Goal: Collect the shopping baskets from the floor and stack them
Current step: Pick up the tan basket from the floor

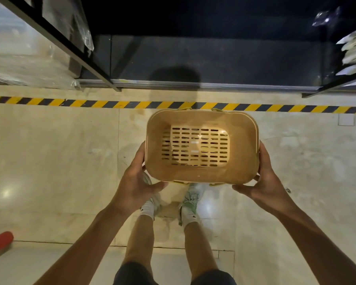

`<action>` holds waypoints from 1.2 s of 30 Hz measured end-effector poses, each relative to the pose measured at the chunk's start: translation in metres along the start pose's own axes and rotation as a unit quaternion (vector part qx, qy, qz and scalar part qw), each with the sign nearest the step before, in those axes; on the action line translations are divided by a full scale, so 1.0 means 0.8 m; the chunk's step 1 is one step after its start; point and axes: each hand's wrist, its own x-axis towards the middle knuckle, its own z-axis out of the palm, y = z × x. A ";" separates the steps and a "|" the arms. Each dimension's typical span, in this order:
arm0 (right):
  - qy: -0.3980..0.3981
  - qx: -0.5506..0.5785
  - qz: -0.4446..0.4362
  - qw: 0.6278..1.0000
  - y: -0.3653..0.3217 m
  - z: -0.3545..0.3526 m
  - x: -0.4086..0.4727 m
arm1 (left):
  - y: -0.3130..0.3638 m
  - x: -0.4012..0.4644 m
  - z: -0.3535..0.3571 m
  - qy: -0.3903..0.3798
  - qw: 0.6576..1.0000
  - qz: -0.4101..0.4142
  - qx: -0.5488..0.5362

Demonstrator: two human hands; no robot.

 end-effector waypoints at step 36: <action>-0.030 -0.110 0.125 0.986 0.058 0.038 0.017 | -0.045 -0.008 0.006 -0.049 0.954 -0.258 0.143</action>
